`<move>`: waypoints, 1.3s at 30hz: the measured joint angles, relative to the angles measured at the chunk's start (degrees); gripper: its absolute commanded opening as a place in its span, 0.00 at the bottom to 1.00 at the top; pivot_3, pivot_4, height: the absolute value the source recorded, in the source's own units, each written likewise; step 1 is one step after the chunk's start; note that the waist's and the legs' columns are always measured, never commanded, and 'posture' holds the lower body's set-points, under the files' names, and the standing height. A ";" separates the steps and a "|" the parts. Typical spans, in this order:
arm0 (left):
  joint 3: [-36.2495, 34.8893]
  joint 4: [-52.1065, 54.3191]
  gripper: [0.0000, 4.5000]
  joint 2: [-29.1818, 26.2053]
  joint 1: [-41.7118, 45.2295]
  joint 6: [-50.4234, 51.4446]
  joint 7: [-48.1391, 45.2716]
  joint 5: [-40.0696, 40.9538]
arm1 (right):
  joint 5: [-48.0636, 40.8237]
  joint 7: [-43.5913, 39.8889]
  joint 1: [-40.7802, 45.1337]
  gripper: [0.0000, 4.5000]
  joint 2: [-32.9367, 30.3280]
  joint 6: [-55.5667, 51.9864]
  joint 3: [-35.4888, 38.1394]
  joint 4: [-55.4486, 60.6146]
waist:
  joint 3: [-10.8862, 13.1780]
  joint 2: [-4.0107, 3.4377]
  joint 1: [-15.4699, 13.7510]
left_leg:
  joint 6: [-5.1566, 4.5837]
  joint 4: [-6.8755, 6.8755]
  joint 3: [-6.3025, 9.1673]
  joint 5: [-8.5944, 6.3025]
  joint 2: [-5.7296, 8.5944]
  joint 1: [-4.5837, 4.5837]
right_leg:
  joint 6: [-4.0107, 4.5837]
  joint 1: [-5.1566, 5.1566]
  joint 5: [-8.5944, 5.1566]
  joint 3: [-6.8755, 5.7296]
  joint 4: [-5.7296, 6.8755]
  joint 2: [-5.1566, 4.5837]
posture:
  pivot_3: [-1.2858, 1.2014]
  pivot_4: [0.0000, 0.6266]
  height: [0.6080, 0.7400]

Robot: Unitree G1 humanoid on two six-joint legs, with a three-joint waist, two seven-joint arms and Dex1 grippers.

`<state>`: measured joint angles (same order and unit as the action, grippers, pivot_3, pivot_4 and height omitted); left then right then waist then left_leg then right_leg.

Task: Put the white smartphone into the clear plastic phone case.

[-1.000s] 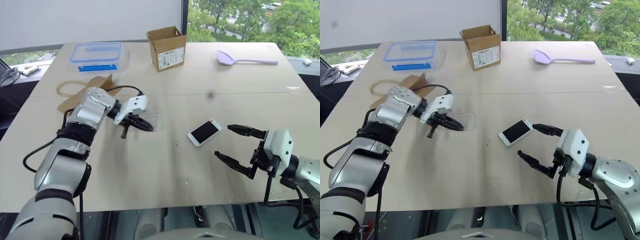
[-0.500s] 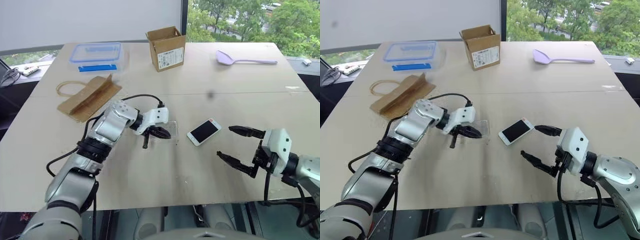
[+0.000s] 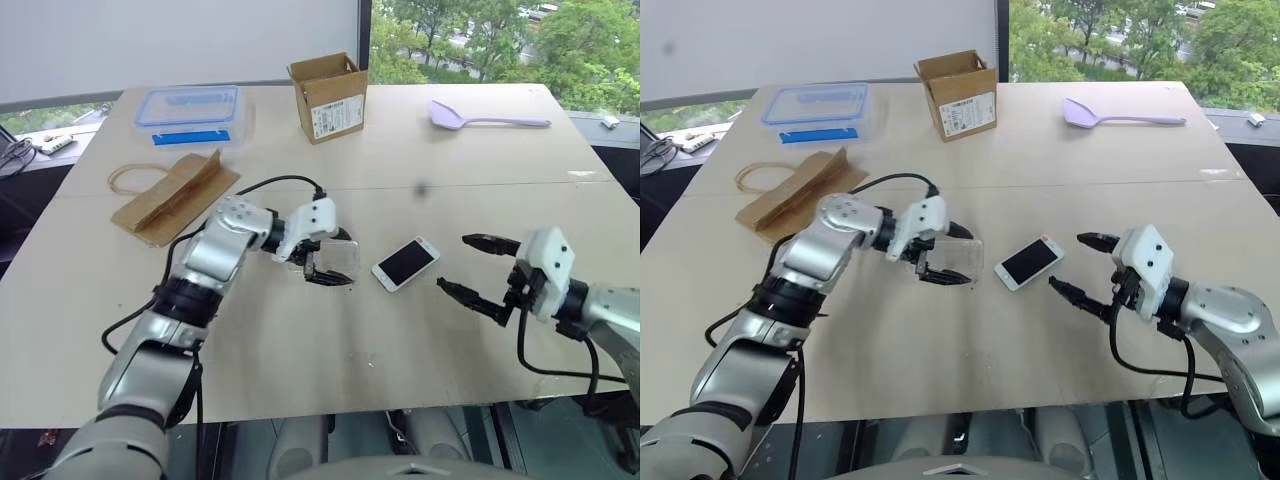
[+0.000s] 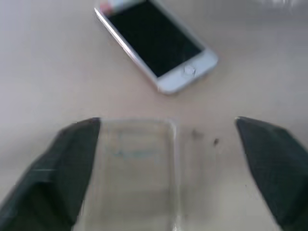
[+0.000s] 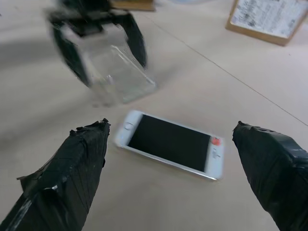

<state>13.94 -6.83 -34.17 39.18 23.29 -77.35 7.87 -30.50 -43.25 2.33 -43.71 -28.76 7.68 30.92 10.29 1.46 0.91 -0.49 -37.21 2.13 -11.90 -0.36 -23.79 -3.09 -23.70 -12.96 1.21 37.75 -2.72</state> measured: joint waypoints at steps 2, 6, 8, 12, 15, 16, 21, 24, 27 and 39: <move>-3.05 4.31 0.99 -0.99 -2.38 4.13 1.00 3.50 | -0.98 0.54 1.96 1.00 0.12 -2.42 -0.06 -0.42 | 0.00 0.00 -0.13 | 0.00 0.02 0.06 0.00 0.00 0.00 | -0.05 0.00 0.03 -0.05 0.01 0.01 | 0.52 0.24 1.00; -7.82 10.77 0.99 -2.29 -8.86 7.46 5.45 6.48 | 3.34 -0.01 3.67 1.00 -3.01 -3.43 -5.07 -1.83 | -0.01 -0.02 -0.11 | 0.00 0.03 0.01 0.00 0.01 0.02 | -0.01 0.01 0.00 -0.01 -0.04 -0.02 | 0.52 0.24 1.00; -8.42 11.93 0.99 -2.31 -10.86 8.02 7.62 6.95 | 7.33 0.17 3.90 1.00 -3.54 -3.14 -7.86 -4.59 | 0.00 -0.01 -0.26 | 0.00 0.01 0.00 0.00 0.02 0.01 | 0.03 0.01 -0.02 -0.01 -0.05 -0.04 | 0.52 0.24 1.00; -9.96 15.19 0.99 -2.44 -13.50 8.57 10.68 8.67 | 14.25 2.23 8.23 1.00 -2.70 -2.20 -12.28 -10.95 | 0.00 0.00 -0.18 | 0.00 -0.02 -0.05 0.00 0.04 0.02 | 0.02 0.01 -0.02 0.01 -0.04 -0.07 | 0.52 0.24 1.00; -11.14 16.31 0.99 -2.51 -16.20 7.32 10.67 10.89 | 17.13 3.53 11.21 1.00 -1.26 -2.36 -13.60 -13.72 | 0.01 -0.01 0.05 | 0.00 0.05 -0.07 0.00 0.02 0.05 | 0.06 0.00 0.00 0.02 -0.03 -0.03 | 0.52 0.24 1.00; -11.58 16.57 0.99 -2.56 -17.21 7.05 10.42 11.92 | 17.77 3.72 11.76 1.00 -0.59 -2.42 -14.08 -14.42 | 0.01 -0.02 0.03 | 0.01 0.08 -0.05 0.00 0.01 0.05 | 0.11 -0.02 0.04 0.01 -0.02 -0.02 | 0.52 0.24 1.00; -14.65 17.53 0.99 -2.45 -21.59 3.98 9.36 15.99 | 20.65 3.83 13.45 1.00 1.26 -2.60 -16.28 -17.32 | 0.02 -0.04 -0.15 | 0.00 0.09 -0.05 0.00 0.02 0.02 | 0.18 -0.01 0.07 0.00 -0.06 -0.07 | 0.52 0.24 1.00; -16.81 17.56 0.99 -1.10 -24.19 -0.15 8.75 18.40 | 22.15 4.00 14.55 1.00 2.30 -2.58 -16.51 -19.08 | 0.02 -0.04 -0.21 | 0.00 0.05 -0.10 0.00 0.03 0.02 | 0.23 0.00 0.10 0.03 -0.11 -0.10 | 0.52 0.24 1.00; -17.72 17.62 0.99 -1.39 -26.35 -1.28 8.23 19.76 | 23.02 4.29 15.58 1.00 3.79 -2.56 -16.67 -20.42 | 0.02 -0.04 -0.13 | 0.00 0.06 -0.09 0.00 0.02 0.03 | 0.24 -0.01 0.10 0.02 -0.08 -0.08 | 0.52 0.24 1.00; -18.96 19.82 0.99 -5.74 -30.47 -1.18 7.74 22.72 | 27.68 5.12 23.65 1.00 9.35 1.55 -18.41 -32.12 | 0.02 -0.05 0.05 | 0.00 0.06 -0.10 0.00 0.01 0.08 | 0.19 -0.01 0.08 0.02 -0.05 -0.05 | 0.52 0.24 1.00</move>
<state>-5.02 12.99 -39.91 8.71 22.11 -69.61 30.59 -2.82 -38.13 25.98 -34.36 -27.20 -10.73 -1.20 10.31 1.41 0.96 -0.49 -37.15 2.02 -11.90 -0.35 -23.71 -2.89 -23.71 -12.88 1.23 37.70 -2.77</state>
